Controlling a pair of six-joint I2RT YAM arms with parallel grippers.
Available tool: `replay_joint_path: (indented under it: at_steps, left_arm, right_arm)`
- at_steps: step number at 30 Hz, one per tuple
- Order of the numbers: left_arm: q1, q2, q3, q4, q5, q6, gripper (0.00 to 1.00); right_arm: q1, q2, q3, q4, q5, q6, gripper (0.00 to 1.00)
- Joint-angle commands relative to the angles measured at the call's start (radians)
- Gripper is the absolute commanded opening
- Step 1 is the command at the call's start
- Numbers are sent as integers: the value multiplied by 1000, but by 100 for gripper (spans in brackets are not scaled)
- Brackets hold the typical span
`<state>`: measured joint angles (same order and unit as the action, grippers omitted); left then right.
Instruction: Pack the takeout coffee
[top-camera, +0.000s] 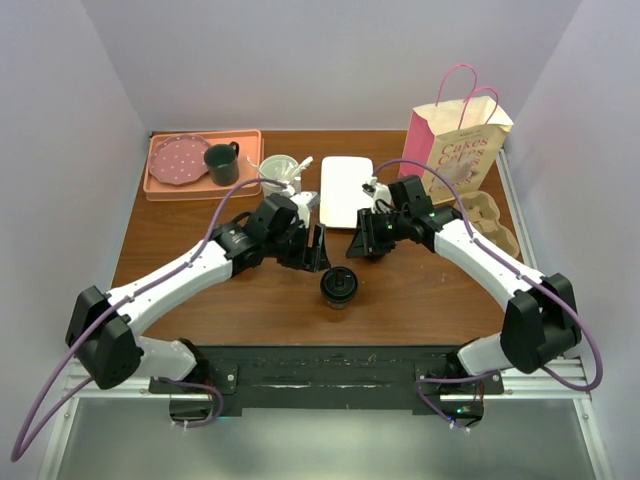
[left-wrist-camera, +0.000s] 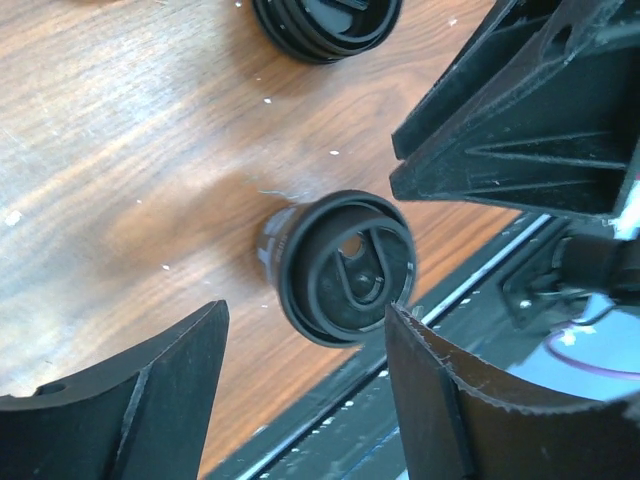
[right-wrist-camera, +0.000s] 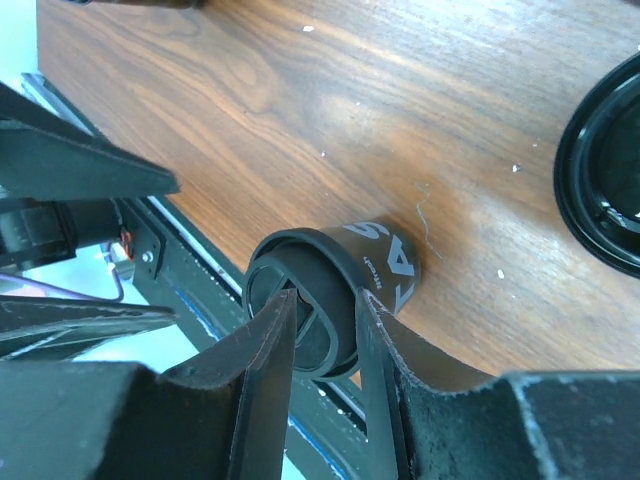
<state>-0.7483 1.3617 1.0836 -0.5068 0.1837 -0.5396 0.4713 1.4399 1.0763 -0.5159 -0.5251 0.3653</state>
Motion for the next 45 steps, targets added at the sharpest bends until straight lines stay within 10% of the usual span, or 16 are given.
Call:
replay_joint_path:
  at_steps: [1, 15, 45]
  left_arm:
    - [-5, -78, -111, 19, 37, -121, 70]
    - [-5, -116, -337, 178, 112, -253, 57]
    - [26, 201, -51, 146, -30, -109, 59]
  right_arm:
    - [3, -22, 4, -35, 36, -25, 35]
    - [-3, -68, 34, -130, 117, -52, 33]
    - [-37, -200, -62, -174, 172, -74, 31]
